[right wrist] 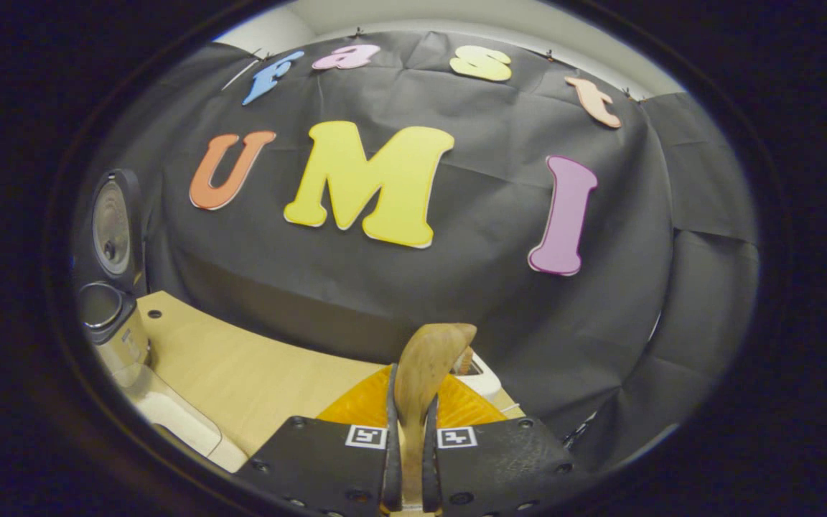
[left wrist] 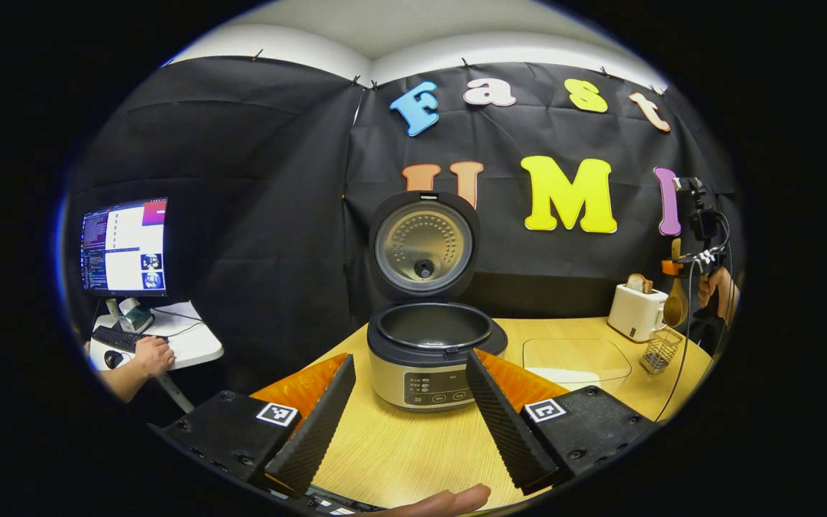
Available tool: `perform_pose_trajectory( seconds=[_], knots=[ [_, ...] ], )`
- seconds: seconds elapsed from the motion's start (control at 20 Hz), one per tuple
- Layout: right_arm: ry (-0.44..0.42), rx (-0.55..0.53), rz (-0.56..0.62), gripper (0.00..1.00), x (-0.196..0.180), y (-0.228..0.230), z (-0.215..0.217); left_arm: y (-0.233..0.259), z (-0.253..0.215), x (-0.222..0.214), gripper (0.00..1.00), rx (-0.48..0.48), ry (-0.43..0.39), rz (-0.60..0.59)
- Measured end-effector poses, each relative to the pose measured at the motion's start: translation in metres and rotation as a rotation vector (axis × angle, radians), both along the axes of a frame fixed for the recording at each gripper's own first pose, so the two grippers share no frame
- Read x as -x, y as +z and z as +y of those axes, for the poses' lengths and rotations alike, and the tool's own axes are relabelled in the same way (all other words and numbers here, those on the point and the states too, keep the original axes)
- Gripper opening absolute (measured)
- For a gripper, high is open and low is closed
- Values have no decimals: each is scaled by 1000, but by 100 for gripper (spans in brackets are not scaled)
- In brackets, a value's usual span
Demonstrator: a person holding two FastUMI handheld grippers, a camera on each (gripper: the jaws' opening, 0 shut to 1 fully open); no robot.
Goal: Close the left gripper, press the button to open the rice cooker; take a wooden spoon from the chopstick holder with the right hand, scoop a spoonful of rice and pour it into the rice cooker, then put the wooden spoon back into the chopstick holder.
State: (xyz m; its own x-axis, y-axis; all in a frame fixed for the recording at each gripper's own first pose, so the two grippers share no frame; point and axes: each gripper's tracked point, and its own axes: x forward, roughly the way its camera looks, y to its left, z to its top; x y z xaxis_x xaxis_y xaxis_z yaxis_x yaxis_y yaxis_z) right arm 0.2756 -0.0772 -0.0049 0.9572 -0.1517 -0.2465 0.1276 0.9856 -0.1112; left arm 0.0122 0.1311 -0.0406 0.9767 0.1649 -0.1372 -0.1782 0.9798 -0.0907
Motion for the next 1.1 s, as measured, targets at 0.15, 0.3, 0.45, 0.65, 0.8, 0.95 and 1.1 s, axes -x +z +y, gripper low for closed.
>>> perform_pose_trajectory(
  seconds=[0.15, 0.3, 0.45, 0.65, 0.8, 0.95, 1.1],
  knots=[
    [-37, -63, 30, 11, -2, -22, -16, -2, 1, 0, 99, -2, 2, 7],
    [-84, -104, 50, 16, -1, -37, -33, -2, 0, 0, 98, -5, 1, 9],
    [-92, -150, 70, 17, 2, -46, -43, -2, -2, -1, 98, -7, -2, 8],
    [-102, -206, 104, 33, 1, -58, -56, 0, -5, -1, 98, -10, 2, 3],
    [-123, -178, 42, 40, 5, -42, -72, 2, -12, -2, 99, -12, -10, -3],
    [-121, -157, 4, 49, 16, -28, -81, 5, -17, -2, 98, -12, -8, -13],
    [-110, -175, -22, 72, 34, -24, -79, 8, -30, -4, 99, 8, -27, -26]
  ],
)
